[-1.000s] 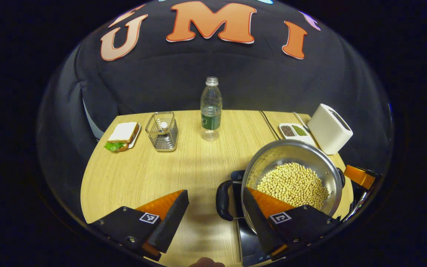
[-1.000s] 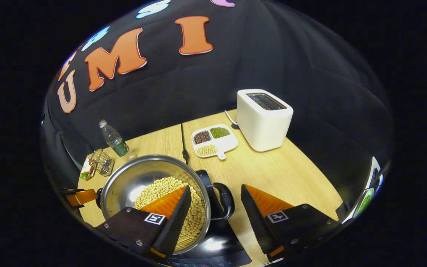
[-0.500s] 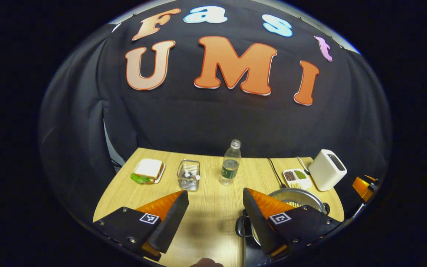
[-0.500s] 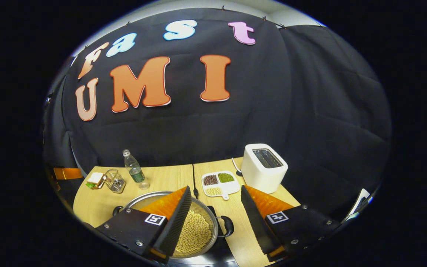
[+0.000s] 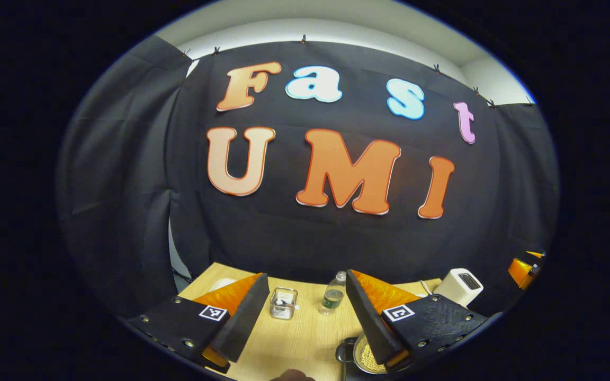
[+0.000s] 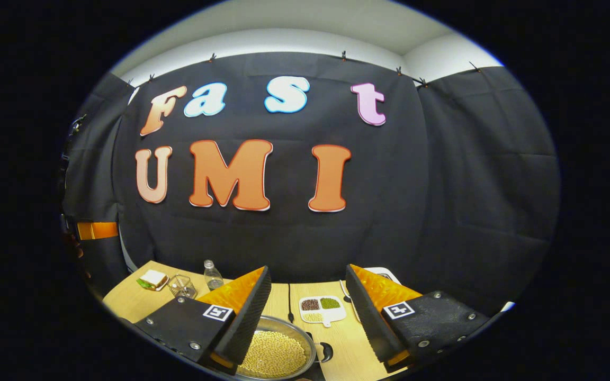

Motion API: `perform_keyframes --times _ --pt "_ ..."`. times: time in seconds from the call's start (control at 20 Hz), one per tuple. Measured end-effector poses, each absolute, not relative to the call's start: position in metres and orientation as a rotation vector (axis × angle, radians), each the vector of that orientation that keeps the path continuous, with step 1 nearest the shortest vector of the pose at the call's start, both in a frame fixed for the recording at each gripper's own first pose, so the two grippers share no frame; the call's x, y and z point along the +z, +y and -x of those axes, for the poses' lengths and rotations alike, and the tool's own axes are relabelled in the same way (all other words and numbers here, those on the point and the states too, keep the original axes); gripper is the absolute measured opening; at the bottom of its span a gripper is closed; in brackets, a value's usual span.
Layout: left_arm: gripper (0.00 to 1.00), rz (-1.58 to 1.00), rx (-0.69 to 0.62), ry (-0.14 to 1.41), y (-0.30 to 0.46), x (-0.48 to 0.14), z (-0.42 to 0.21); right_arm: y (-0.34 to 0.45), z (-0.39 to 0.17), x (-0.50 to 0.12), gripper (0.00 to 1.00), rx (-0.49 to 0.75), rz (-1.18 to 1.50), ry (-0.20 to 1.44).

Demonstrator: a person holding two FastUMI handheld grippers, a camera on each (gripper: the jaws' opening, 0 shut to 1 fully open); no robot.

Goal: First push the handle of the pot to place it horizontally, then grasp the pot with both hands and set it on the induction cooktop.

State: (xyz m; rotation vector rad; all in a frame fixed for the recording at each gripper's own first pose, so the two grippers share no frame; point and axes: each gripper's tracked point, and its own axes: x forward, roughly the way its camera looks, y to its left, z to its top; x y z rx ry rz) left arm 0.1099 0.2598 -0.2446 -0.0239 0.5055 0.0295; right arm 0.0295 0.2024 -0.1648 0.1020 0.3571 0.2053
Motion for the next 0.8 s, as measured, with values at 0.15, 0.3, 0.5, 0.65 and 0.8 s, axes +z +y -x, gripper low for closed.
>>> perform_keyframes --times 0.15,0.3,0.5,0.65,0.8 --pt "0.90 0.059 0.044 0.380 0.264 -0.197 -0.117 0.207 -0.028 -0.133 0.91 0.240 -0.139 0.293" --pt "0.89 0.053 0.040 0.242 0.268 -0.142 -0.121 0.205 -0.026 -0.105 0.93 0.258 -0.146 0.221" --pt "0.88 0.075 0.012 0.071 0.253 -0.077 -0.112 0.197 -0.020 -0.078 0.97 0.296 -0.128 0.162" --pt "0.89 0.070 0.017 0.005 0.249 -0.045 -0.105 0.185 -0.017 -0.054 0.93 0.305 -0.124 0.106" --pt "0.88 0.078 0.035 -0.045 0.247 -0.020 -0.097 0.181 -0.011 -0.041 0.93 0.324 -0.123 0.085"
